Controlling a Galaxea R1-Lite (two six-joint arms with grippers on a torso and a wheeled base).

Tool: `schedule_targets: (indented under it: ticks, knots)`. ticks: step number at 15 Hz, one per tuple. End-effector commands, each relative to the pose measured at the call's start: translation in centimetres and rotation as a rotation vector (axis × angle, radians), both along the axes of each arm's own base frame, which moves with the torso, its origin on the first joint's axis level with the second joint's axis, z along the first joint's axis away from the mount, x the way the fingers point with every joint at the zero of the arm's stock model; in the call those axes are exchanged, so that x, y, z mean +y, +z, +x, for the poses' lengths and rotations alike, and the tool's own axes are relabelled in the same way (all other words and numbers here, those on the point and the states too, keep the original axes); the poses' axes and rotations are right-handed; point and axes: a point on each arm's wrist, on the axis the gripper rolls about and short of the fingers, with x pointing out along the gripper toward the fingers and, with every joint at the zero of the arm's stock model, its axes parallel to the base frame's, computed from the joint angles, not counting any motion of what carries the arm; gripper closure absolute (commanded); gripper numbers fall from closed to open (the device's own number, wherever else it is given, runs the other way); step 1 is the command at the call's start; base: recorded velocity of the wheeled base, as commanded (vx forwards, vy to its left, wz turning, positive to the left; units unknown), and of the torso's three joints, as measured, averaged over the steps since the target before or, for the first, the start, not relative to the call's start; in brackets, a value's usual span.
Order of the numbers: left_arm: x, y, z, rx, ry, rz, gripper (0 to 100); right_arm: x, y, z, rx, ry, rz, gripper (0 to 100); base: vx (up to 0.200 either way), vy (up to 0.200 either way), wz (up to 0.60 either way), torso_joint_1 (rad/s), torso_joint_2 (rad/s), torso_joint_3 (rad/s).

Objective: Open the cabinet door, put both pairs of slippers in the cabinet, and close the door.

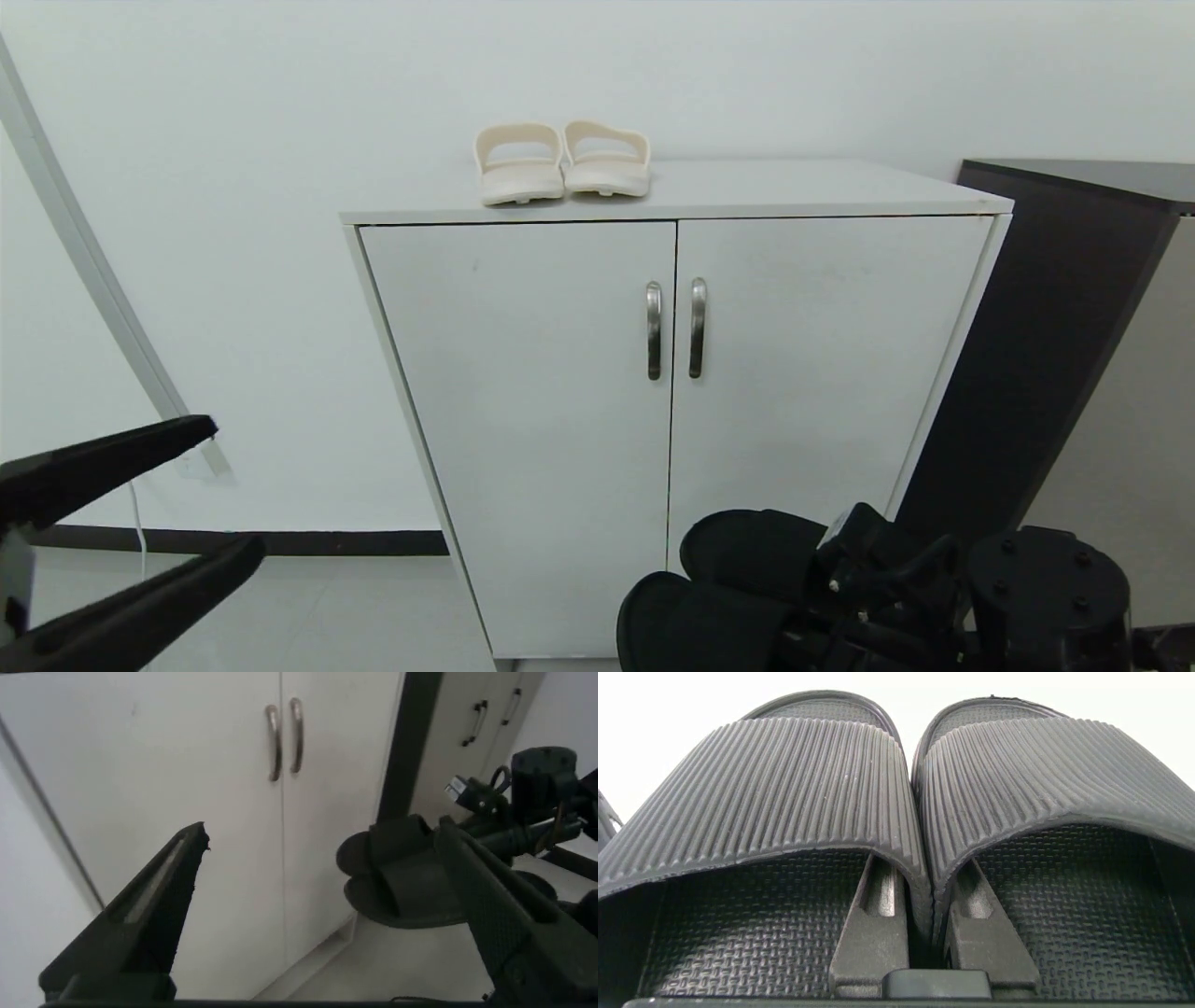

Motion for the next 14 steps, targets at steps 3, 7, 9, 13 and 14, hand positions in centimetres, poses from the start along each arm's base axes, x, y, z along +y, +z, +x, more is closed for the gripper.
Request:
schedule_targets:
  ticks: [3,7,9,13,14]
  knots:
    - [-4.2,1.8,6.3,0.052,-0.101,0.014,0,0.1,-0.1,-0.1,-0.01,0.012,-0.012,100,0.0,0.0,0.0,0.0,0.0,0.0]
    - [-9.1,1.6,9.4,0.061,-0.167,0.026,0,0.0,-0.1,-0.1,-0.01,0.012,-0.014,100,0.0,0.0,0.0,0.0,0.0,0.0]
    - [-11.7,1.2,11.1,0.067,-0.19,0.035,0,0.0,-0.1,-0.1,-0.01,0.012,-0.014,100,0.0,0.0,0.0,0.0,0.0,0.0]
    - [-15.0,1.2,13.2,0.07,-0.25,0.035,0,0.0,-0.2,-0.1,-0.006,0.012,-0.017,100,0.0,0.0,0.0,0.0,0.0,0.0]
    - [-16.2,1.4,13.8,0.07,-0.271,0.029,0,0.0,-0.2,-0.1,-0.007,0.012,-0.018,100,0.0,0.0,0.0,0.0,0.0,0.0]
